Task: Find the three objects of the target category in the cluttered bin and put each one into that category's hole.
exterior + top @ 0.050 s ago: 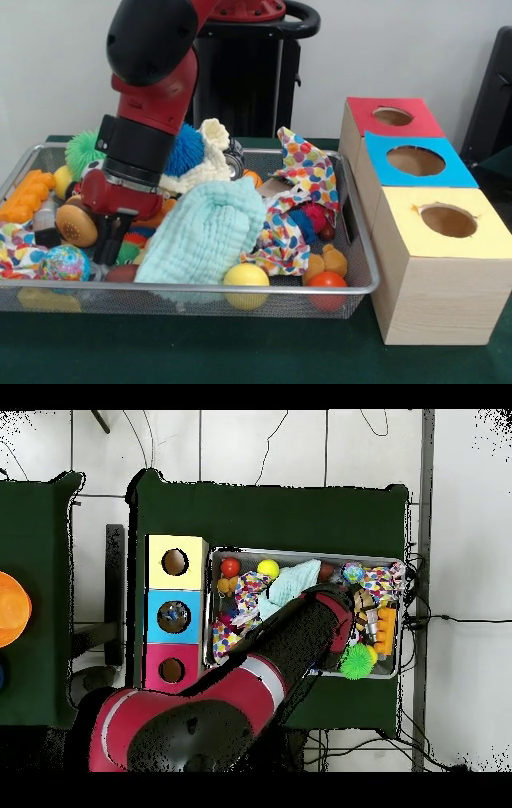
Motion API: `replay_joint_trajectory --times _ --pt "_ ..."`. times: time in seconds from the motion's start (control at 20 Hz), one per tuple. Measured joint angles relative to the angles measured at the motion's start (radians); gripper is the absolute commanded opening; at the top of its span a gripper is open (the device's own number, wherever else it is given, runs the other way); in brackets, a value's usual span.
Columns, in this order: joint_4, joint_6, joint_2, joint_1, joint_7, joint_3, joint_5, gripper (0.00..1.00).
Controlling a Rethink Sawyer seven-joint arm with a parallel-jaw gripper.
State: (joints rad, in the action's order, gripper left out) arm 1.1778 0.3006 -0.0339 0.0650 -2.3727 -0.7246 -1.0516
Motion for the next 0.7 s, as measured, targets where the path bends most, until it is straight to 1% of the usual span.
replay_joint_trajectory --times 0.35,0.45,0.5,0.6,0.65,0.7 --pt "0.000 0.018 -0.005 0.003 0.000 -0.011 0.029 0.00" --pt "0.000 0.018 -0.004 0.005 0.000 -0.011 0.027 0.00" --pt "0.000 0.018 -0.004 0.011 0.000 -0.011 -0.003 0.00" --pt "0.000 0.018 -0.003 0.017 0.000 -0.011 -0.029 0.00" --pt "0.000 0.018 -0.003 0.029 0.000 -0.011 -0.072 0.00" --pt "0.000 0.018 -0.002 0.037 -0.001 -0.011 -0.098 0.00"
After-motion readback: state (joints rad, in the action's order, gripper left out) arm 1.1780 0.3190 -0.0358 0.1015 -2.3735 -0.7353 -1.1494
